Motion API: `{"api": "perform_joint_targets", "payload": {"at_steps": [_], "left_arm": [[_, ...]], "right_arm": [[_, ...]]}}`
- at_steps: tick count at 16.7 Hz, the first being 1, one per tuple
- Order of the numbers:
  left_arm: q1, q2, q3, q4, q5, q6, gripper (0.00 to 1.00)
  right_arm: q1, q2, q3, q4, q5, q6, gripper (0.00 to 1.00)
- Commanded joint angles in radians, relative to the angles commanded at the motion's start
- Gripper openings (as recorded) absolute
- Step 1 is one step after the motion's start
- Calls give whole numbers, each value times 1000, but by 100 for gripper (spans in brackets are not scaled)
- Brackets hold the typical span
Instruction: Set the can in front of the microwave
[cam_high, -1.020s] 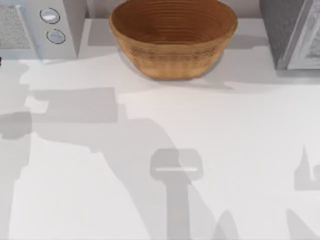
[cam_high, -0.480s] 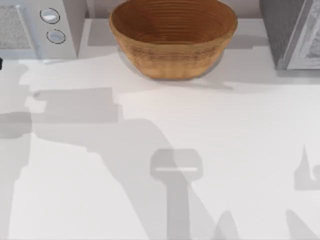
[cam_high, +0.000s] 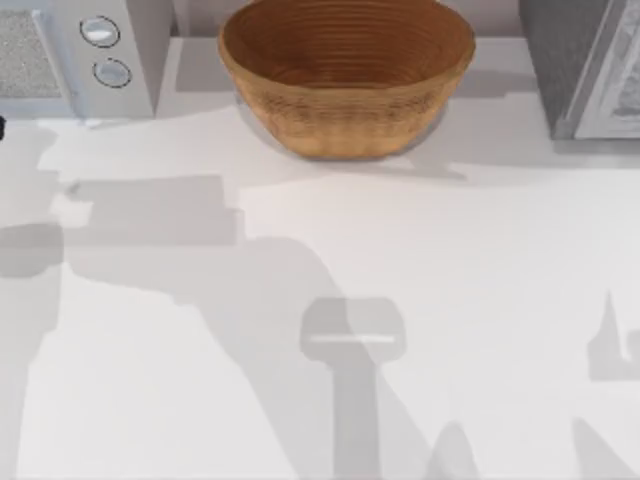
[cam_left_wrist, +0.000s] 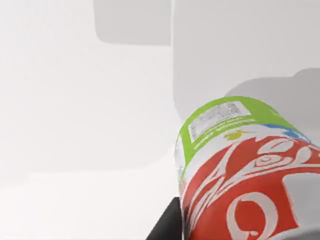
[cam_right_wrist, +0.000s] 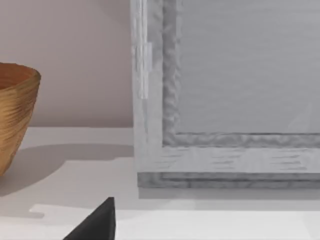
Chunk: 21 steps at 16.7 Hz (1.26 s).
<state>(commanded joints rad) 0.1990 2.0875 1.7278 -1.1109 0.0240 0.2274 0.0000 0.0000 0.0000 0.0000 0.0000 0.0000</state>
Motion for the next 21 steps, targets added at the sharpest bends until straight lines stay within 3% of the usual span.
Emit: {"api": "perform_joint_targets", "payload": {"at_steps": [4,5,14,21], "left_arm": [[0,0,0,0,0,0,98],[0,0,0,0,0,0,100],[-1,2,4,-4,0,0,100],[-2,-7,147,-155,0,-1,100]], "right_arm": [[0,0,0,0,0,0,100],[0,0,0,0,0,0,100],[0,0,0,0,0,0,100],[0,0,0,0,0,0,100]]}}
